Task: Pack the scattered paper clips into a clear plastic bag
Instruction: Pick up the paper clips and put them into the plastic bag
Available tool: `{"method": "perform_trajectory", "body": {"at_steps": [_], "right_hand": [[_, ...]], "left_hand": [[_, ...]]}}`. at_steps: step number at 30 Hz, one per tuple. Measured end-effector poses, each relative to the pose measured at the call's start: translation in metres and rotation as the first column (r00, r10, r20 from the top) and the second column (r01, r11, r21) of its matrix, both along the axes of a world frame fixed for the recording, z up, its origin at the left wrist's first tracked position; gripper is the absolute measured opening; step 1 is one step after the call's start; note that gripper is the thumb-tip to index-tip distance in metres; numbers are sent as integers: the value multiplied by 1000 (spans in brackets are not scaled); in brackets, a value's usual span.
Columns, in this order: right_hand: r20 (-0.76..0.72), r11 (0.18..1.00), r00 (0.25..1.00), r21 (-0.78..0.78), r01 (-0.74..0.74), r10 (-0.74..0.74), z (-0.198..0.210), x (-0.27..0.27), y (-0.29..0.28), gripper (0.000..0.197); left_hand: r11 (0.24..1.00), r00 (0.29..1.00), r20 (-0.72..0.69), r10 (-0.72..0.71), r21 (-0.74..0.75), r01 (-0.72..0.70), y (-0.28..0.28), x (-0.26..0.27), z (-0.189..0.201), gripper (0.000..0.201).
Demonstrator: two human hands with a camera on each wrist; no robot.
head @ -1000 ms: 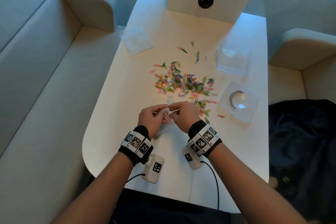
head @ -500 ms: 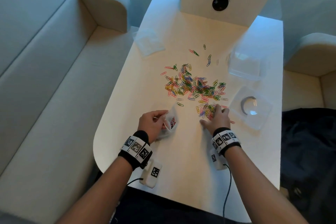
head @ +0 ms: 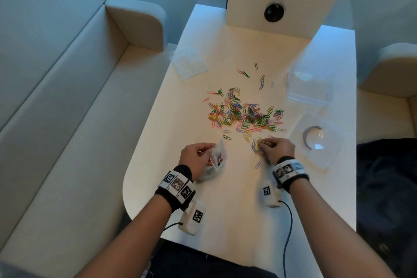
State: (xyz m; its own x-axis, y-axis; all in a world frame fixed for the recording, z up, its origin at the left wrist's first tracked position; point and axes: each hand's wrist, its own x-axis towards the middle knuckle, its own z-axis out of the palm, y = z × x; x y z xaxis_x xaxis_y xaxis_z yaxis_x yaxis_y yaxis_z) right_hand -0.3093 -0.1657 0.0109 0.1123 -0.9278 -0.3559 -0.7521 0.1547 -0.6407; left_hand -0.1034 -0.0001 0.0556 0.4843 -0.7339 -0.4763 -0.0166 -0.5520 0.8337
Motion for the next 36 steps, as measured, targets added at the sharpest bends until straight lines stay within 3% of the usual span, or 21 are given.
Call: {"method": "perform_trajectory", "body": {"at_steps": [2, 4, 6, 8, 13, 16, 19, 23, 26, 28, 30, 33, 34, 36], "right_hand": [[210, 962, 954, 213, 168, -213, 1, -11, -4, 20], [422, 891, 820, 402, 212, -386, 9, -16, -3, 23], [554, 850, 698, 503, 153, -453, 23, -14, 3, 25], [634, 829, 631, 558, 26, -447, 43, -4, 15, 23], [685, 794, 660, 568, -217, -309, 56, 30, 54, 21], [630, 814, 753, 530, -237, -191, 53, 48, 73, 19], [509, 867, 861, 422, -266, 17, 53, 64, 80, 14], [420, 835, 883, 393, -385, 209, 63, 77, 83, 19], [50, 802, 820, 184, -569, 570, 70, 85, 85, 21], [-186, 771, 748, 128, -624, 637, 73, 94, 90, 22], [-334, 730, 663, 140, -668, 670, 76, 100, 96, 23], [-327, 614, 534, 232, -754, 780, 88, 101, 100, 28], [-261, 600, 545, 225, -768, 796, 90, 98, 98, 33], [-15, 680, 689, 177, -711, 725, 96, 86, 93, 39]], "left_hand": [[1000, 1000, 2, 12, 8, -12, -1, 0, 0, 22], [1000, 1000, 7, 18, 16, -18, -2, 0, 1, 23], [1000, 1000, 17, 16, 20, -16, -2, -2, 1, 27], [999, 999, 41, -12, 41, 11, -2, -4, -1, 30], [993, 990, 99, -100, 70, 94, -5, -16, 6, 17], [995, 983, 161, -93, 52, 86, -3, -20, 9, 16], [998, 979, 193, -60, 20, 57, -2, -19, 8, 14], [999, 985, 167, -43, -8, 45, 0, -15, 7, 14], [999, 996, 83, -35, -22, 37, 0, -10, 5, 15], [998, 998, 49, -48, -28, 50, 3, -5, 4, 14], [997, 998, 15, -60, -38, 60, 7, -1, 4, 14], [996, 997, -25, -76, -50, 75, 12, 8, 3, 14], [996, 996, -25, -83, -48, 82, 14, 11, 4, 14], [996, 996, -33, -85, -44, 84, 17, 17, 5, 14]]}}
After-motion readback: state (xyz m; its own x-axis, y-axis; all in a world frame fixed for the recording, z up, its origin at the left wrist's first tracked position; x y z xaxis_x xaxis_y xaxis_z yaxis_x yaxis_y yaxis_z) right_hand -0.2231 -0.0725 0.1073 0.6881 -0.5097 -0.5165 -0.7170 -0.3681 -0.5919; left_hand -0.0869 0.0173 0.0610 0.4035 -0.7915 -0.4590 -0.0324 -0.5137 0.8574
